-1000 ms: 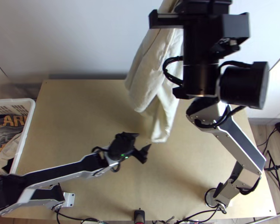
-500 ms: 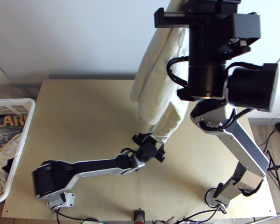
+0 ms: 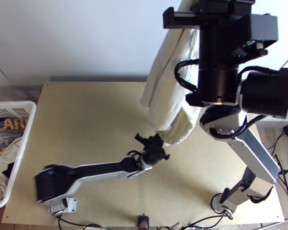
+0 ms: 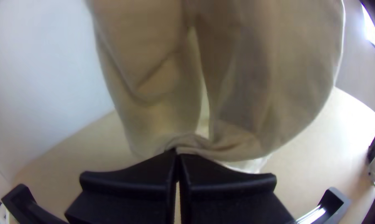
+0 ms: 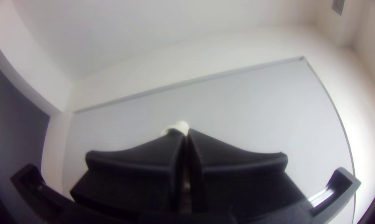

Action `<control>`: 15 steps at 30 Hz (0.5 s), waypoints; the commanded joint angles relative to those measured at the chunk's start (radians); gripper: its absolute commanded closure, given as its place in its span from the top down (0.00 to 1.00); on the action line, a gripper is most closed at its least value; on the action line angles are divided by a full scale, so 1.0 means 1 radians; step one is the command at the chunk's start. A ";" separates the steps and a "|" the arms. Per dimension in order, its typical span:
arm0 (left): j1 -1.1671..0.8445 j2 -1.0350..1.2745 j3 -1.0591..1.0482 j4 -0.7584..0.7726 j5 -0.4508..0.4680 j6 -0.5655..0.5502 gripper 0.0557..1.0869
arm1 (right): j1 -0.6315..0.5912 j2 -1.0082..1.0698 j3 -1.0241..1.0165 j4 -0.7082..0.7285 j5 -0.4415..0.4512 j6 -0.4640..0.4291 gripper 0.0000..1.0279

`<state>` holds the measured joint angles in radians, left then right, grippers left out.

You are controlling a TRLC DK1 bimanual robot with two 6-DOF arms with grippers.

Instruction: Fold the t-shirt

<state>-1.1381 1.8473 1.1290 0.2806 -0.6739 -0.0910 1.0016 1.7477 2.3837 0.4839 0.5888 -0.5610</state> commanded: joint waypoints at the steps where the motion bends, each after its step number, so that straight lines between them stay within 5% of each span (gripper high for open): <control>1: 0.055 -0.300 -0.156 -0.014 0.007 0.034 0.03 | -0.038 -0.022 -0.006 -0.004 0.011 -0.008 0.03; 6: 0.247 -0.583 -0.261 -0.109 0.048 0.040 0.03 | -0.089 -0.040 -0.009 -0.002 0.016 -0.004 0.03; 15: 0.755 -0.815 -0.229 -0.169 0.298 0.106 0.03 | -0.248 -0.074 -0.069 -0.047 0.063 0.092 0.03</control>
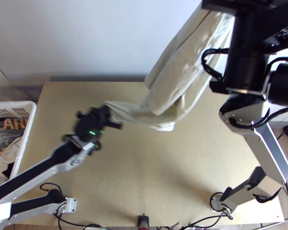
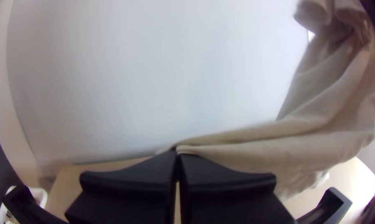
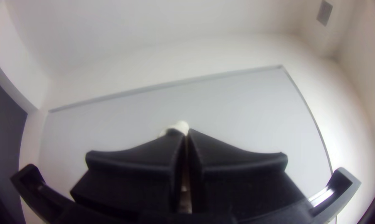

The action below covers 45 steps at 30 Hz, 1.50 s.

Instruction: Fold the t-shirt

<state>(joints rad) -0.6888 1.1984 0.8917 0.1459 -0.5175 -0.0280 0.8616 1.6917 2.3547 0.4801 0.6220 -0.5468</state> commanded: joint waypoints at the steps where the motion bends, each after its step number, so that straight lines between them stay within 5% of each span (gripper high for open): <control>1: 0.334 -0.166 0.030 -0.034 0.154 0.050 0.03 | -0.136 -0.015 -0.043 -0.063 0.035 0.114 0.03; 9: 0.522 -0.030 0.266 0.026 0.172 -0.012 0.03 | -0.342 0.102 -0.031 -0.051 0.053 0.263 0.03; 23: 0.574 0.271 0.408 0.077 0.108 -0.043 0.03 | -0.682 0.237 -0.198 -0.052 0.097 0.364 0.03; 36: 0.314 0.322 0.421 0.050 0.154 -0.030 0.03 | -0.552 0.052 -0.650 -0.054 0.101 0.475 0.03; 45: 0.218 0.142 0.185 -0.051 0.272 0.108 0.03 | -0.539 -0.274 -1.250 -0.063 -0.047 0.423 0.03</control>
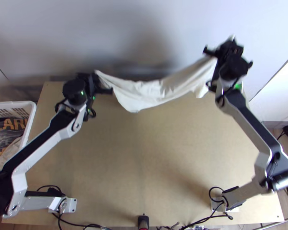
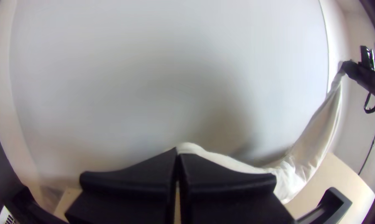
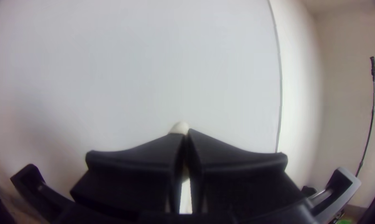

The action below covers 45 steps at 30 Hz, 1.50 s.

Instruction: Fold the t-shirt

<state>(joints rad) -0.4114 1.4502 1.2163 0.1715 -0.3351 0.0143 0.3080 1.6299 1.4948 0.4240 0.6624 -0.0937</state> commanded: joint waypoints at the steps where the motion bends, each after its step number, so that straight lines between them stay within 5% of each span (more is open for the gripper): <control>1: -0.055 -0.131 -0.162 -0.083 0.097 0.067 0.03 | 0.014 -0.245 -0.430 -0.013 -0.099 -0.038 0.03; 6: -0.044 -0.248 -0.216 -0.279 0.220 0.076 0.04 | 0.040 -0.403 -0.568 -0.347 -0.236 -0.044 0.03; 9: -0.060 -0.350 -0.302 -0.326 0.298 0.072 0.04 | 0.071 -0.476 -0.662 -0.403 -0.285 -0.083 0.03; 12: -0.092 -0.409 -0.377 -0.365 0.311 0.093 0.04 | 0.034 -0.524 -0.728 -0.430 -0.397 -0.166 0.03; 15: -0.145 -0.442 -0.422 -0.484 0.320 0.141 0.04 | -0.017 -0.564 -0.720 -0.626 -0.554 -0.238 0.03; 19: -0.171 -0.533 -0.475 -0.501 0.318 0.176 0.04 | -0.093 -0.561 -0.679 -0.803 -0.647 -0.388 0.03; 23: -0.178 -0.574 -0.419 -0.658 0.332 0.194 0.04 | -0.168 -0.519 -0.585 -1.015 -0.649 -0.537 0.03; 32: -0.130 -0.709 -0.428 -0.750 0.332 0.300 0.04 | -0.354 -0.519 -0.495 -1.367 -0.649 -0.870 0.03; 34: -0.130 -0.731 -0.428 -0.779 0.332 0.316 0.33 | -0.383 -0.516 -0.482 -1.395 -0.647 -0.896 0.03; 35: -0.133 -0.737 -0.428 -0.799 0.332 0.325 0.58 | -0.391 -0.515 -0.475 -1.395 -0.649 -0.894 0.06; 36: -0.133 -0.738 -0.428 -0.820 0.332 0.337 0.82 | -0.397 -0.510 -0.469 -1.383 -0.649 -0.879 0.24; 37: -0.133 -0.740 -0.431 -0.830 0.332 0.343 0.97 | -0.406 -0.496 -0.461 -1.377 -0.647 -0.856 0.61; 38: -0.132 -0.743 -0.436 -0.830 0.332 0.345 0.96 | -0.415 -0.487 -0.455 -1.378 -0.647 -0.837 0.93; 45: -0.081 -0.735 -0.472 -0.794 0.334 0.332 0.96 | -0.368 -0.475 -0.407 -1.374 -0.653 -0.696 0.96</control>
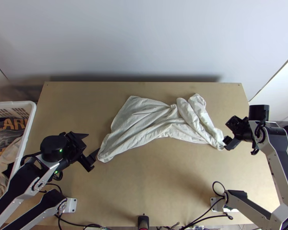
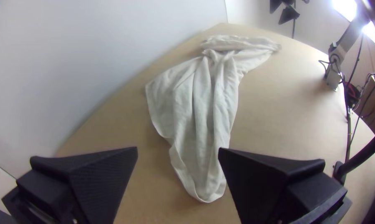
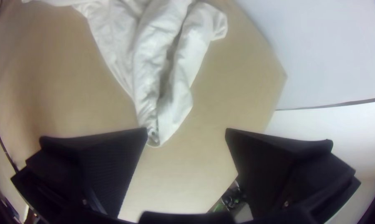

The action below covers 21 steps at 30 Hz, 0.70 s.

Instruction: Fold the t-shirt

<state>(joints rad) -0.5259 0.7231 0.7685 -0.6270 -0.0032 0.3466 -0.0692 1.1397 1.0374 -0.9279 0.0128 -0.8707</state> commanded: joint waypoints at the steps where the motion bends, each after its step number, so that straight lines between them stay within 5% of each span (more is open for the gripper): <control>1: 0.037 -0.008 -0.028 0.015 0.002 -0.014 0.96 | 0.014 0.015 0.067 -0.025 -0.004 0.093 0.96; 6: 0.058 0.002 -0.049 0.087 0.002 -0.098 0.96 | 0.054 0.120 0.243 -0.032 -0.096 0.360 0.96; 11: 0.060 0.041 -0.058 0.133 0.002 -0.143 0.96 | 0.181 0.256 0.279 0.003 -0.096 0.544 0.96; 21: 0.063 0.081 -0.080 0.141 -0.003 -0.207 0.96 | 0.355 0.512 0.329 0.259 -0.091 0.716 0.95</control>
<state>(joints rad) -0.4709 0.7860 0.7063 -0.4992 -0.0025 0.1730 0.1944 1.4887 1.3064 -0.8093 -0.0788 -0.2562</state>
